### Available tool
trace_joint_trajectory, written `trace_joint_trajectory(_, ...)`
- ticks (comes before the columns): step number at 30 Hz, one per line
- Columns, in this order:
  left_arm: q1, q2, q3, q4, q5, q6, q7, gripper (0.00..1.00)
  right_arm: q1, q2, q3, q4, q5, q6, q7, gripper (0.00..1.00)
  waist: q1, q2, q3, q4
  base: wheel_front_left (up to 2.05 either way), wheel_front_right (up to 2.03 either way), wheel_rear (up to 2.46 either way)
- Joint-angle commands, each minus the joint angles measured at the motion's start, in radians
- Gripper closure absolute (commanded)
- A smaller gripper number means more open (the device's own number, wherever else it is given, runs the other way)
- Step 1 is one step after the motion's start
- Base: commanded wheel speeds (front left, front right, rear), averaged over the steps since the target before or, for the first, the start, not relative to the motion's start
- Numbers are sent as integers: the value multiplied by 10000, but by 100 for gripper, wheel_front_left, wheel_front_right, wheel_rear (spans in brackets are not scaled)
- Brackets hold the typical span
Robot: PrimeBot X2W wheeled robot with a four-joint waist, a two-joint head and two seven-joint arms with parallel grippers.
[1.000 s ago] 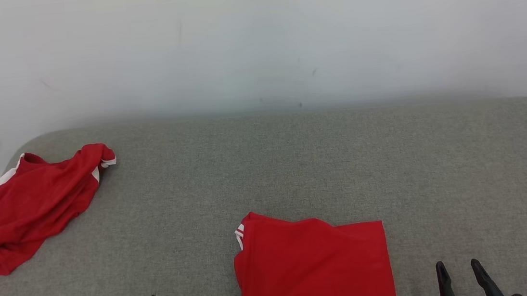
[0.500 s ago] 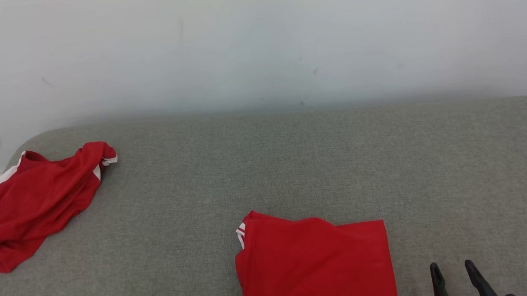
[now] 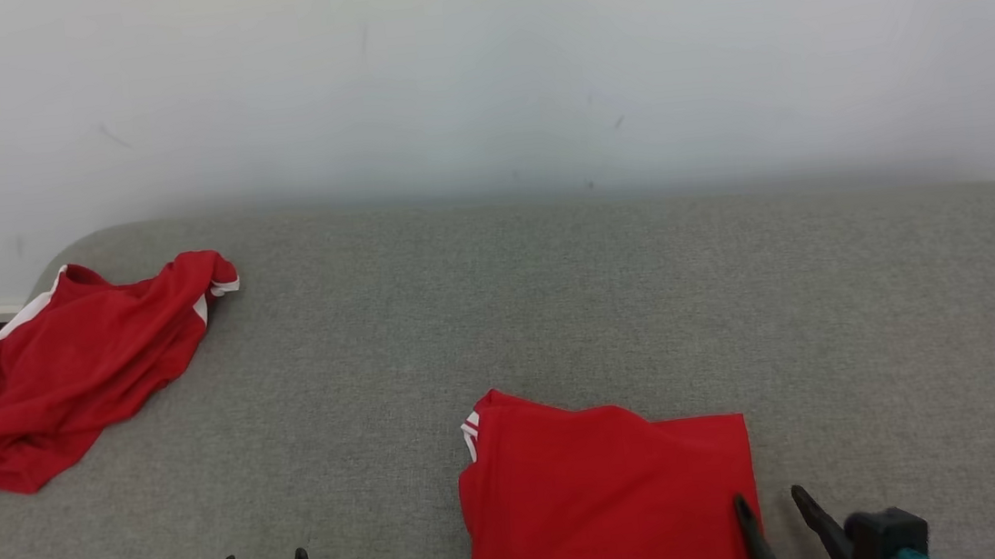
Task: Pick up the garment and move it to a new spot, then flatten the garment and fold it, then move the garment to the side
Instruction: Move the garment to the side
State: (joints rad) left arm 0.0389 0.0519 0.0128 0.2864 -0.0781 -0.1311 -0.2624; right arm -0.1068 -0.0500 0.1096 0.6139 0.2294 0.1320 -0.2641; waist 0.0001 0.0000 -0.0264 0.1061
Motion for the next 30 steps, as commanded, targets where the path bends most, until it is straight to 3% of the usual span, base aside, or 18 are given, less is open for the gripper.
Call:
trace_joint_trajectory(1,-127,-11,-23,43,-28,18,-23,0,-303,-6,95,416,99,-19,-12,0,-1,0,30,86,0,0,0)
trace_joint_trajectory(9,-216,-12,-124,111,-82,16,-23,0,-1581,-10,509,3013,536,-19,-9,0,-1,0,125,365,0,0,0)
trace_joint_trajectory(14,-237,-15,-127,128,-89,15,-23,0,-1960,1,1218,4237,1381,-19,44,0,-1,0,160,434,0,0,0)
trace_joint_trajectory(15,-242,-17,-122,130,-91,15,-23,0,-2016,15,1420,4398,1628,-19,63,12,-1,0,163,439,0,0,0)
trace_joint_trajectory(16,-246,-17,-120,131,-96,15,-23,0,-2075,20,1566,4466,1840,-17,61,66,-1,0,165,442,0,0,0)
trace_joint_trajectory(17,-246,-16,-106,131,-96,15,-23,0,-2158,27,1709,4517,1942,-17,63,100,-1,0,168,437,0,0,0)
trace_joint_trajectory(23,-186,-20,35,49,-210,31,-23,0,-2764,-19,1867,4505,1911,-17,23,100,-1,0,243,236,0,0,0)
trace_joint_trajectory(30,-290,-22,107,-97,-315,44,-22,0,-3683,-716,1727,4066,1295,-17,-11,100,-1,0,592,-181,0,0,0)
